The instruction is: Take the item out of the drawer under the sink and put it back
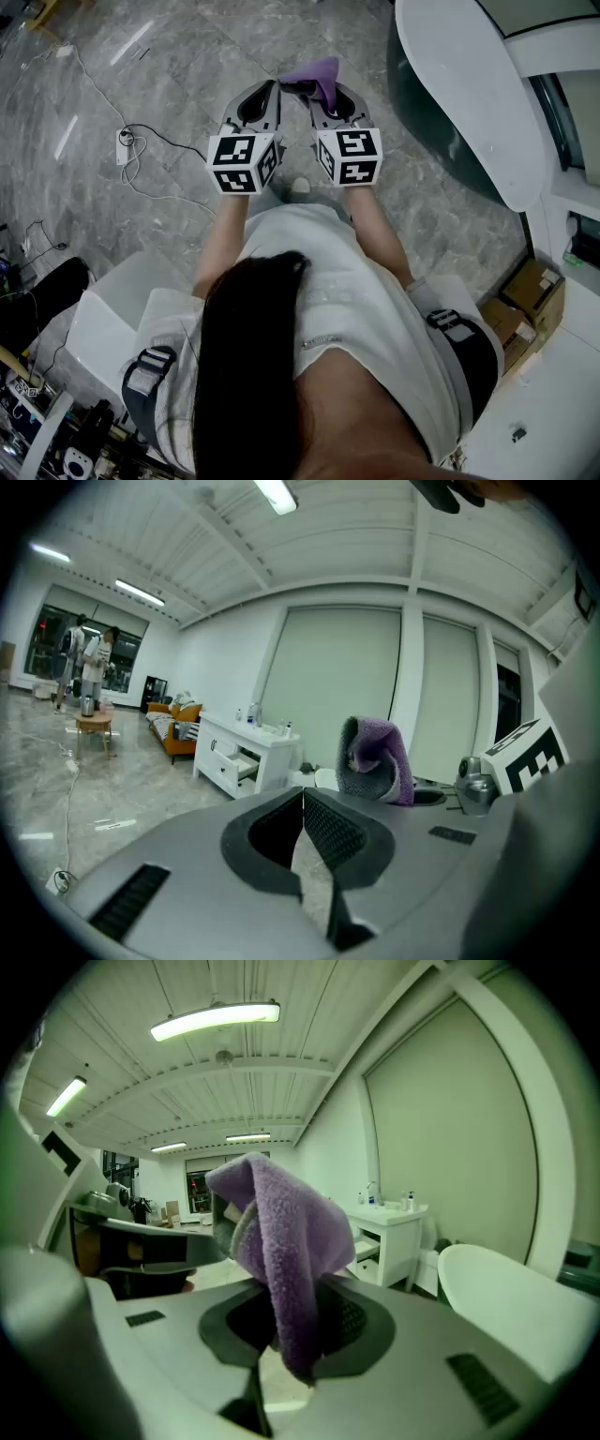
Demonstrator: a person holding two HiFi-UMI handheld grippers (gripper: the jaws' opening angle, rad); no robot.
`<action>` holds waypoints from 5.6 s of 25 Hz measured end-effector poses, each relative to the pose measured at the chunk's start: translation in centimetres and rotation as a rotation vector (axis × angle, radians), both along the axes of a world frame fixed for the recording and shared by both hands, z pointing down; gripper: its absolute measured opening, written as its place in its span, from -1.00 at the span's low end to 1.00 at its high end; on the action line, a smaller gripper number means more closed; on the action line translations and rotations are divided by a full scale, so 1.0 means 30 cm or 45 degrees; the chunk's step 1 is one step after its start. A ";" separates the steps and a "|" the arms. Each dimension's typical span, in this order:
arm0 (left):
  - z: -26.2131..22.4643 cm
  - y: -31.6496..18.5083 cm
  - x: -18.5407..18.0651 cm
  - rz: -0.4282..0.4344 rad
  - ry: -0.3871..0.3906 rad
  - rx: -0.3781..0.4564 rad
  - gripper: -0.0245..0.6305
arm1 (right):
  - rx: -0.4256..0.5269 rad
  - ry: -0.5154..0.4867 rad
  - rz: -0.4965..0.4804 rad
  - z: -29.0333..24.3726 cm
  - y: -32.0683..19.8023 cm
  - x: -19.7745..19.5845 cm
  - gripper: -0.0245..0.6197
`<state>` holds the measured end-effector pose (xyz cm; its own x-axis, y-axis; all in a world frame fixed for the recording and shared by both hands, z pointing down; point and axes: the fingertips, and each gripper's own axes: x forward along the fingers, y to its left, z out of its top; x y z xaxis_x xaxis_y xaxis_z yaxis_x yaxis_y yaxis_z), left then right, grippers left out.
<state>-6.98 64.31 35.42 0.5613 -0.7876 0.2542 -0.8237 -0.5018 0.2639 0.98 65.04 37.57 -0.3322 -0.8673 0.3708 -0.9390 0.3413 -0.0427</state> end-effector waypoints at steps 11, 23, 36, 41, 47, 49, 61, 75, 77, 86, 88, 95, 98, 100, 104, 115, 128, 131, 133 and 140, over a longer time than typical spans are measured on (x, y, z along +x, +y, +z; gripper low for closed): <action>0.004 -0.030 -0.015 0.025 -0.012 0.003 -0.91 | -0.008 -0.045 0.001 0.000 -0.027 -0.026 -0.61; 0.016 -0.177 -0.082 0.094 -0.009 -0.016 -0.91 | 0.031 -0.047 0.108 -0.036 -0.155 -0.087 -0.61; -0.010 -0.292 -0.176 0.128 -0.012 -0.010 -0.91 | 0.081 -0.030 0.179 -0.089 -0.244 -0.168 -0.61; -0.016 -0.321 -0.174 0.123 -0.005 -0.012 -0.91 | 0.078 -0.014 0.161 -0.096 -0.272 -0.175 -0.61; 0.001 -0.388 -0.175 0.101 -0.014 -0.020 -0.91 | 0.088 -0.039 0.155 -0.087 -0.344 -0.167 -0.61; 0.009 -0.425 -0.169 0.094 -0.026 -0.019 -0.91 | 0.088 -0.046 0.153 -0.079 -0.379 -0.160 -0.61; -0.003 -0.733 -0.053 0.066 -0.045 -0.017 -0.91 | 0.056 -0.071 0.130 -0.063 -0.704 -0.036 -0.61; -0.027 -1.086 0.171 -0.011 -0.024 -0.024 -0.91 | 0.045 -0.057 0.052 -0.081 -1.070 0.181 -0.61; -0.031 -1.118 0.204 -0.014 -0.024 -0.022 -0.91 | 0.044 -0.060 0.049 -0.084 -1.106 0.214 -0.61; -0.008 -1.233 0.294 -0.047 -0.030 -0.037 -0.91 | 0.019 -0.069 0.002 -0.052 -1.223 0.292 -0.61; -0.003 -1.248 0.294 -0.058 -0.030 -0.042 -0.91 | 0.015 -0.067 -0.012 -0.046 -1.241 0.294 -0.61; 0.014 -1.289 0.274 -0.097 -0.032 -0.047 -0.91 | 0.015 -0.060 -0.051 -0.035 -1.287 0.282 -0.61; 0.022 -1.304 0.279 -0.100 -0.033 -0.057 -0.91 | 0.010 -0.065 -0.054 -0.030 -1.304 0.290 -0.61; 0.024 -1.317 0.281 -0.094 -0.038 -0.063 -0.91 | 0.002 -0.100 -0.060 -0.030 -1.321 0.290 -0.61; 0.037 -1.340 0.290 -0.089 -0.047 -0.067 -0.91 | -0.005 -0.106 -0.044 -0.019 -1.344 0.302 -0.61; 0.077 -1.521 0.293 -0.064 -0.025 -0.072 -0.91 | 0.014 -0.094 -0.046 0.001 -1.517 0.295 -0.61; 0.092 -1.856 0.204 -0.046 -0.021 -0.093 -0.91 | -0.026 -0.082 -0.009 0.037 -1.834 0.219 -0.61; 0.099 -1.921 0.196 -0.025 -0.037 -0.101 -0.91 | -0.031 -0.073 -0.003 0.039 -1.906 0.203 -0.61; 0.091 -1.966 0.182 -0.015 -0.041 -0.095 -0.91 | -0.034 -0.071 0.004 0.037 -1.952 0.189 -0.61; 0.090 -2.129 0.108 0.002 -0.037 -0.109 -0.91 | -0.059 -0.053 0.028 0.050 -2.108 0.124 -0.61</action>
<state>-3.75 0.45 38.12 0.5540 -0.7614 0.3366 -0.8308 -0.4797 0.2823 4.71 1.81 39.07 -0.3291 -0.8568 0.3970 -0.9433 0.3173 -0.0972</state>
